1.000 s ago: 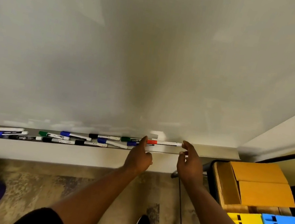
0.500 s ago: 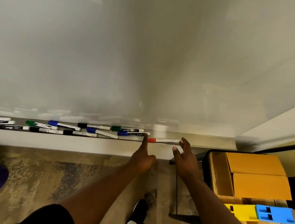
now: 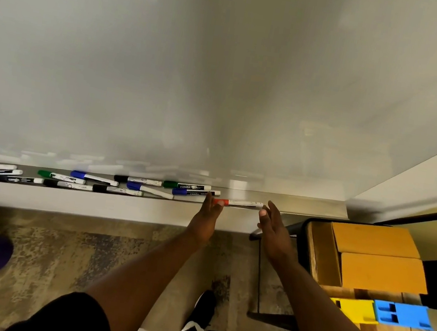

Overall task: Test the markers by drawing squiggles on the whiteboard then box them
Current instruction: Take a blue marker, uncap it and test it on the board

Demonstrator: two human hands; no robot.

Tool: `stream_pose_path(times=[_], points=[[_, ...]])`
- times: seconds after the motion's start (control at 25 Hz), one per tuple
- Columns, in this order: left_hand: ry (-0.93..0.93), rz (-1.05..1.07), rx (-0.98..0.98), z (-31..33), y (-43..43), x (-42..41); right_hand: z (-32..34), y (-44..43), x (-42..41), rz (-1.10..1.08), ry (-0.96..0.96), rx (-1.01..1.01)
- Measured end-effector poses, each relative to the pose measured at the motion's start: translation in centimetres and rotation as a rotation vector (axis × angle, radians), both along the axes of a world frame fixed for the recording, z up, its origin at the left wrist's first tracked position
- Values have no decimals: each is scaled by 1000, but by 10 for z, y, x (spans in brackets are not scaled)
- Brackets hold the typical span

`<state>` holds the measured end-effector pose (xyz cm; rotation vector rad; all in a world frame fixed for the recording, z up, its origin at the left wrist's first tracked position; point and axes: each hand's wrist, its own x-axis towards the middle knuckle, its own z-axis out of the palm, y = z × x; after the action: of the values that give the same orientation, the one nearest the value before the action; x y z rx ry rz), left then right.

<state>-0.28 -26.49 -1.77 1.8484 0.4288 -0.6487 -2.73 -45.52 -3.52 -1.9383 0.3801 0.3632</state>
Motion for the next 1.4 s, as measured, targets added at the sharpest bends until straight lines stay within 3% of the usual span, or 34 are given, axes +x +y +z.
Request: stream_pose_path(times=[0.36, 0.6, 0.76, 0.88, 1.04, 1.4], points=[[-121, -7, -17, 24, 22, -4, 22, 17, 3, 58, -81, -137], [-184, -23, 312, 24, 71, 2, 32, 63, 32, 281, -173, -319], [-382, -321, 695, 13, 112, 5, 19, 91, 48, 459, -307, -598], [-475, -431, 809, 7, 130, 12, 14, 112, 56, 492, -331, -751], [-564, -496, 864, -4, 137, 27, 11, 126, 63, 501, -295, -879], [-587, -583, 880, -20, 140, 41, 0, 145, 77, 530, -274, -945]])
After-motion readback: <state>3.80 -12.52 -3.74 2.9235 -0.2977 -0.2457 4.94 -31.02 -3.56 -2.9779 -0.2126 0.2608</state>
